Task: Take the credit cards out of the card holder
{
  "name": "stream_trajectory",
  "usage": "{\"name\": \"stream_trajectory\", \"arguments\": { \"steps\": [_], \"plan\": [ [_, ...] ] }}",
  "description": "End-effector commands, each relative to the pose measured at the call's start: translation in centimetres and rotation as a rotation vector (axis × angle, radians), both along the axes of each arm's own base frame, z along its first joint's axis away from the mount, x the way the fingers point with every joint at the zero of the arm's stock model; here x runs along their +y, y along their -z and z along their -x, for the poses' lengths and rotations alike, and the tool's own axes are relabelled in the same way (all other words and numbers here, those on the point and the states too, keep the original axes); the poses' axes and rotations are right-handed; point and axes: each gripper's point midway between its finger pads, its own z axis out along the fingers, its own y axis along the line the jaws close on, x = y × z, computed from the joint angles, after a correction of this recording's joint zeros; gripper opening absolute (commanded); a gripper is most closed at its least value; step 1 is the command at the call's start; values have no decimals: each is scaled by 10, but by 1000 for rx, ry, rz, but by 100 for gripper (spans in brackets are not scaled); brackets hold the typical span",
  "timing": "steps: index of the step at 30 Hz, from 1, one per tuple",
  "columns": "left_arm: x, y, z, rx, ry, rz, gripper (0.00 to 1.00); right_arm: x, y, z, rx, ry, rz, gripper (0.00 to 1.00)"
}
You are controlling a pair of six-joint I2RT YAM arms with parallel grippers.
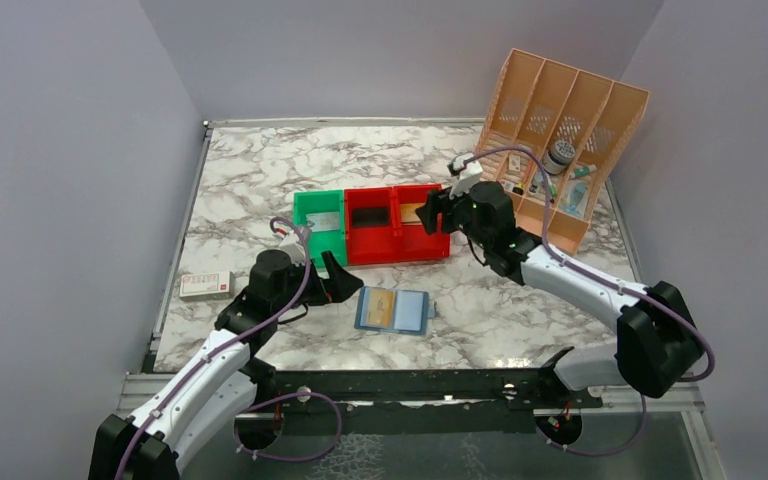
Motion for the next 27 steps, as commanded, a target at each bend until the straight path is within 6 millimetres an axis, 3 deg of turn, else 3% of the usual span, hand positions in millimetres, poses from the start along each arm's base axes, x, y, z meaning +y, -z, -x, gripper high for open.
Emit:
{"name": "stream_trajectory", "arguments": {
  "steps": [1,5,7,15,21,27],
  "plan": [
    [-9,-8,1,-23,49,32,92,-2,46,53,436,118,-247,61],
    [-10,-2,-1,-13,52,31,91,17,63,97,565,-50,-355,59],
    [-11,-1,-2,-6,49,32,91,23,68,109,572,-119,-403,59],
    [-14,1,-3,4,67,25,82,47,68,125,677,-239,-445,52],
    [-14,6,-1,18,74,21,74,46,78,132,698,-120,-570,44],
    [-18,3,-2,14,64,33,71,62,95,136,718,-92,-470,41]
  ]
}}
